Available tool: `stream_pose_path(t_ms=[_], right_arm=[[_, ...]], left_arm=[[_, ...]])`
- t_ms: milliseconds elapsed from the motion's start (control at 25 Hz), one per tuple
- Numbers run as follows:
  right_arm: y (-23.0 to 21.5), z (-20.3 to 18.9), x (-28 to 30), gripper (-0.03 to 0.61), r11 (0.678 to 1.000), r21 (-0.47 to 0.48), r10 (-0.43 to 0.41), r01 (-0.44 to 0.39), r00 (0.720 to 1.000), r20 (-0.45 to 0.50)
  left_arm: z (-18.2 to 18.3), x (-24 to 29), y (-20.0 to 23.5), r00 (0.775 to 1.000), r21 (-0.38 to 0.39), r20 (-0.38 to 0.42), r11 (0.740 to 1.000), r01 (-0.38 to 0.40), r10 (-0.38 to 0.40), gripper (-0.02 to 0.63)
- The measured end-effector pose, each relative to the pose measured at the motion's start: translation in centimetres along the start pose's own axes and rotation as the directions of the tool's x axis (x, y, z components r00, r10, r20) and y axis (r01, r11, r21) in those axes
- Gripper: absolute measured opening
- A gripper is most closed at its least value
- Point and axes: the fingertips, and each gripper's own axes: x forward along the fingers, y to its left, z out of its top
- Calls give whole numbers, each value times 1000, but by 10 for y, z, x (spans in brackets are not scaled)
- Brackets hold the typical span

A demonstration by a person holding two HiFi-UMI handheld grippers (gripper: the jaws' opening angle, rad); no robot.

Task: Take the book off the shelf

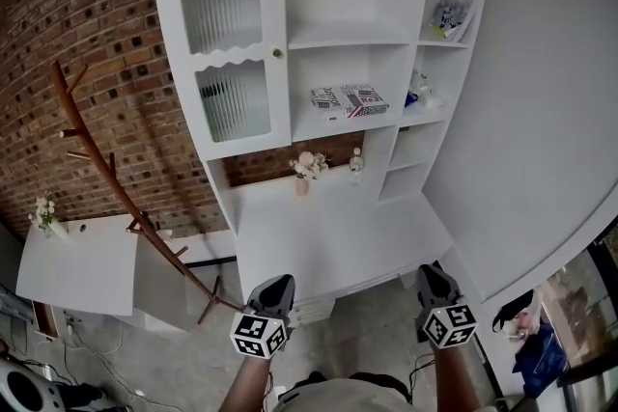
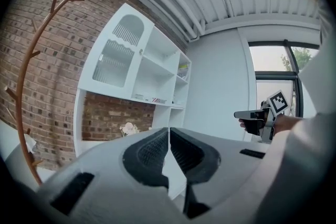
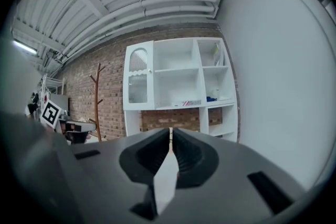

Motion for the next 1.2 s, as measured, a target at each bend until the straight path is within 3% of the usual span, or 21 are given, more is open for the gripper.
stream_pose_path(t_ms=[520,1200], right_arm=[[-19,1,22,34,1000,17,-7,7,1000,-7],[-76,29,126,34,991,5,133,-133,991,8]], left_arm=[[0,28,5,1000,0,-25,1000,6,-6,31],[21,106,20,993,-2,3,993,-119,119,31]])
